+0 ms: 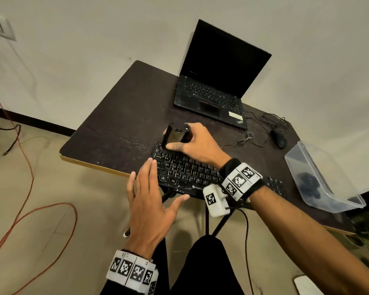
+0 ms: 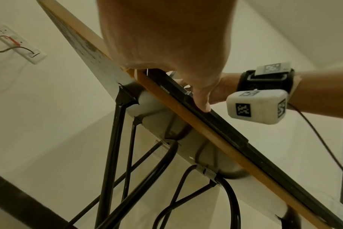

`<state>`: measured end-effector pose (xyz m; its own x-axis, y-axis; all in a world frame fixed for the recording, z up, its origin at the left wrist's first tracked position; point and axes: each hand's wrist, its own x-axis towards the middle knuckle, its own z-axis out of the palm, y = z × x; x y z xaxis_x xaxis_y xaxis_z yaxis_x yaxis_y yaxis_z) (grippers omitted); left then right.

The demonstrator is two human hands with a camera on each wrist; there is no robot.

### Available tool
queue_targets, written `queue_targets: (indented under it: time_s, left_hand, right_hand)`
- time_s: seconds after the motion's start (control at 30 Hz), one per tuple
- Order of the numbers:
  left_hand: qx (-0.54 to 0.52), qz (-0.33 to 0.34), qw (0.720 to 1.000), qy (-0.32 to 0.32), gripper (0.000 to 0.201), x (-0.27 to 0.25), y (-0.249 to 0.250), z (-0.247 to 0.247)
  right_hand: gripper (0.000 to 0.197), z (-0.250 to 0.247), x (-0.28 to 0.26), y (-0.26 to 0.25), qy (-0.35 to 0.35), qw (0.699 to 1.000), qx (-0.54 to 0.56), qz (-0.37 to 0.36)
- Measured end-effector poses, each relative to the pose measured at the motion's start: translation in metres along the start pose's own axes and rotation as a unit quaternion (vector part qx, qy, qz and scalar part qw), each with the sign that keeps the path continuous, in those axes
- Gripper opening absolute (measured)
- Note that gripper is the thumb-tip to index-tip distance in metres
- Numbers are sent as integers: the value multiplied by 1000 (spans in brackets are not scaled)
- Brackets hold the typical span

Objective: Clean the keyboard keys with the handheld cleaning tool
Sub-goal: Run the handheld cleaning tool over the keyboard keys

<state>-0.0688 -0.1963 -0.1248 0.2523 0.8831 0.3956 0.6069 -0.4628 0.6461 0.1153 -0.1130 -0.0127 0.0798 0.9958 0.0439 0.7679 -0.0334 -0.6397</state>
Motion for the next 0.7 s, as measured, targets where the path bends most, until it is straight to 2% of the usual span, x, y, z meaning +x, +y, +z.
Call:
queue_targets:
  time_s: [0.07,0.23,0.37,0.5,0.6,0.7]
  left_hand:
    - [-3,2,1000,0,112,-1,0,0]
    - [-9,-1,1000,-3,110,0,0,0]
    - [-11,-1,1000,-5,110,-1,1,0]
    - [-13,-3,1000,-4,110,-1,1,0]
    - [-10,0,1000,-7,111,-2,0,0]
    - [-14,1,1000,-6,111,-2,0,-1]
  right_hand:
    - [34,-3,7,-3,41,999,-21,6]
    - [39,10,17,-10,-23,1000,12,-17]
    - [49,9,26,-11,12,1000,-4,-5]
    - [39,13,25,-12,-28,999,16,-19]
    - [47,7,31,-9,20,1000,3,6]
    - [49,7,29,-7,-18,999,30,-4]
